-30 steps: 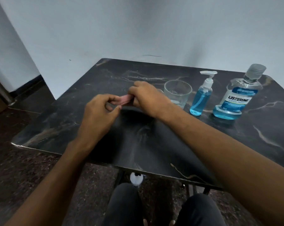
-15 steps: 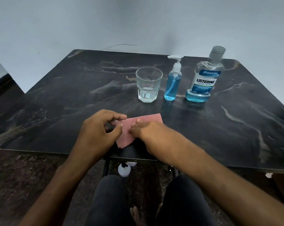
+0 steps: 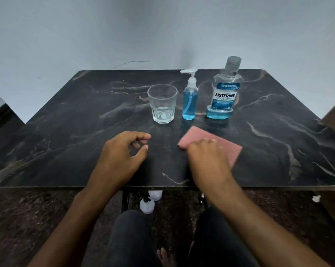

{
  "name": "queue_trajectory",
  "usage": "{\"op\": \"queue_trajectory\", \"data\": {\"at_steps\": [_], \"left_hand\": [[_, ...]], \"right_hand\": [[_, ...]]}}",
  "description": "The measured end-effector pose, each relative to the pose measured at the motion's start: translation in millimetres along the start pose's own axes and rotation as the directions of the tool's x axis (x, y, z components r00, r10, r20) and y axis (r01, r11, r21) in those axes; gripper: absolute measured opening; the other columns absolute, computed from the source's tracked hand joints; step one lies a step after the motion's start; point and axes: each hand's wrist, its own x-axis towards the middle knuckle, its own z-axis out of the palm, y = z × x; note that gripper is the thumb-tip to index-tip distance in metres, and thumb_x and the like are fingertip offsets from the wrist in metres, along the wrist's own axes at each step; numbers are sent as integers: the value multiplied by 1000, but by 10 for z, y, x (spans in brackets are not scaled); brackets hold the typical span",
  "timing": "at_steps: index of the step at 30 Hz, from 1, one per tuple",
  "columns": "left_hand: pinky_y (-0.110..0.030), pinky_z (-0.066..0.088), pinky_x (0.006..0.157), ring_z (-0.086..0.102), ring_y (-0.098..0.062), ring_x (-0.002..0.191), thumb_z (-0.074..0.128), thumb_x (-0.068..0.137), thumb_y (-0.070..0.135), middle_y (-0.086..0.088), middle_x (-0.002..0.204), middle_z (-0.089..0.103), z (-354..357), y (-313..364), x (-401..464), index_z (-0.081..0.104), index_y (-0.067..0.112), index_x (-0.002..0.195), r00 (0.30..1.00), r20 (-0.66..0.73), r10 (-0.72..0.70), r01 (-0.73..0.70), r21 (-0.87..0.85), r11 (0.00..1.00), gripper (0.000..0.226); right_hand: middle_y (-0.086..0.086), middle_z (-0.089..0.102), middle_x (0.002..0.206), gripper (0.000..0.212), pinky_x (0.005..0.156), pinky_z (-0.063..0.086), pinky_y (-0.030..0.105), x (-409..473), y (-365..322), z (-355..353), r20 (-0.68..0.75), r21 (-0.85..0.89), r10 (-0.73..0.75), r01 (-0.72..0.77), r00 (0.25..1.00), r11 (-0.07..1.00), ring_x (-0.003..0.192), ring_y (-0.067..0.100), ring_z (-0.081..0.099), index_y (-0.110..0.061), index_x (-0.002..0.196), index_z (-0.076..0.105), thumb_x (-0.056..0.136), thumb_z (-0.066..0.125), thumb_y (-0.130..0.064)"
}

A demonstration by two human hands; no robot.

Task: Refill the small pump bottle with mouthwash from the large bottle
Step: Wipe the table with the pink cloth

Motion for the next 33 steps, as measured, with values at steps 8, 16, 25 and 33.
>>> {"op": "queue_trajectory", "data": {"at_steps": [8, 16, 25, 33], "left_hand": [[2, 37, 81, 63, 0, 92, 72, 84, 1, 10, 98, 71, -109, -79, 26, 73, 22, 117, 997, -70, 30, -27, 40, 999, 39], [-3, 37, 76, 56, -1, 88, 73, 88, 15, 11, 109, 64, 186, 17, 161, 72, 26, 118, 998, 45, 41, -45, 91, 995, 31], [-4, 37, 77, 59, -9, 88, 73, 88, 13, 5, 110, 66, 207, 5, 84, 72, 21, 114, 992, -128, -9, 19, 75, 997, 27], [2, 38, 76, 58, 2, 84, 71, 89, 14, 11, 100, 63, 153, 55, 129, 73, 27, 107, 993, -116, 8, 0, 73, 997, 22]], "right_hand": [[10, 60, 131, 40, 98, 48, 42, 163, -626, 167, -128, 94, -486, 498, 865, 862, 122, 30, 54, -16, 134, 56, 95, 53, -11], [6, 70, 118, 37, 93, 53, 38, 120, 168, 51, -83, 102, -149, 157, 985, 982, 110, 27, 65, -22, 121, 67, 92, 50, -7], [17, 58, 128, 36, 100, 41, 46, -109, -459, 171, -127, 102, -275, 288, 953, 952, 119, 36, 51, -10, 127, 59, 92, 52, -9], [1, 68, 126, 36, 91, 49, 29, 187, -6, 123, -193, 236, -329, 369, 924, 899, 117, 21, 63, -29, 121, 70, 88, 61, -17]]}}
